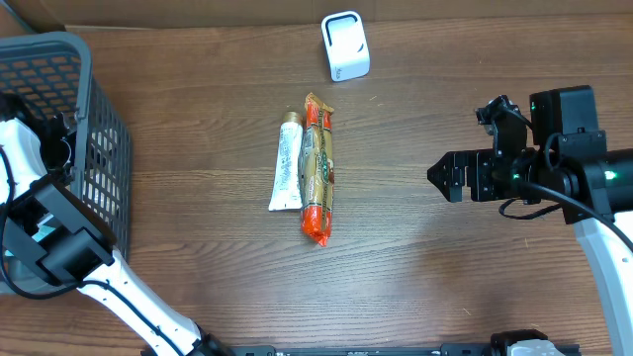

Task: Scan the item barcode
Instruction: 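Grasp the clear pouch in the basket with the left gripper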

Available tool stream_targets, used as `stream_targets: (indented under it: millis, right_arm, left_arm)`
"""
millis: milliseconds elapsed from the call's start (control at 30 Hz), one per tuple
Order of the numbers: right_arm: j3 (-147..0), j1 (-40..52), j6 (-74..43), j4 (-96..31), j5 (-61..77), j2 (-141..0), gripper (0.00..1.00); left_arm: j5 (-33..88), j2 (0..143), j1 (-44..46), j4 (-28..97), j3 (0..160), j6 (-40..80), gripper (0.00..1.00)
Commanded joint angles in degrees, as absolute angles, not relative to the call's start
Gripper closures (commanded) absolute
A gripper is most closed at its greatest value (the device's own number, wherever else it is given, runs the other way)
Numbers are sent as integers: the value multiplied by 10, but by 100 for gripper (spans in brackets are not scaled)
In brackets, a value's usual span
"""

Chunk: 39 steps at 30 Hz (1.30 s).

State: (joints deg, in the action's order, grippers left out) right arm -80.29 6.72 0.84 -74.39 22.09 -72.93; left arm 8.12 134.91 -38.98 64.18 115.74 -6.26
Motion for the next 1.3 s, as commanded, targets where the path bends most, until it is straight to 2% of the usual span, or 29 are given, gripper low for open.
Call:
stream_targets:
  millis: [0, 67, 133, 467, 867, 1067, 1267]
  right_arm:
    - [-817, 63, 15, -740, 219, -728, 0]
    - [-817, 63, 15, -741, 219, -728, 0]
    - [-817, 63, 15, -741, 219, -728, 0]
    - [-817, 63, 15, -740, 219, -728, 0]
    - [-817, 63, 15, -740, 219, -728, 0]
    - [-817, 63, 15, -740, 219, -728, 0]
    - [-817, 63, 15, -739, 219, -728, 0]
  left_arm:
    - [66, 1397, -386, 650, 1155, -59, 80]
    - [66, 1397, -386, 656, 1155, -59, 92]
    - [66, 1397, -387, 661, 1156, -55, 96]
    - [66, 1397, -387, 731, 1240, -34, 96]
    - [67, 1379, -396, 900, 1573, 34, 96]
    - [111, 1314, -391, 930, 1663, 34, 96]
    - [128, 1199, -366, 930, 1674, 34, 96]
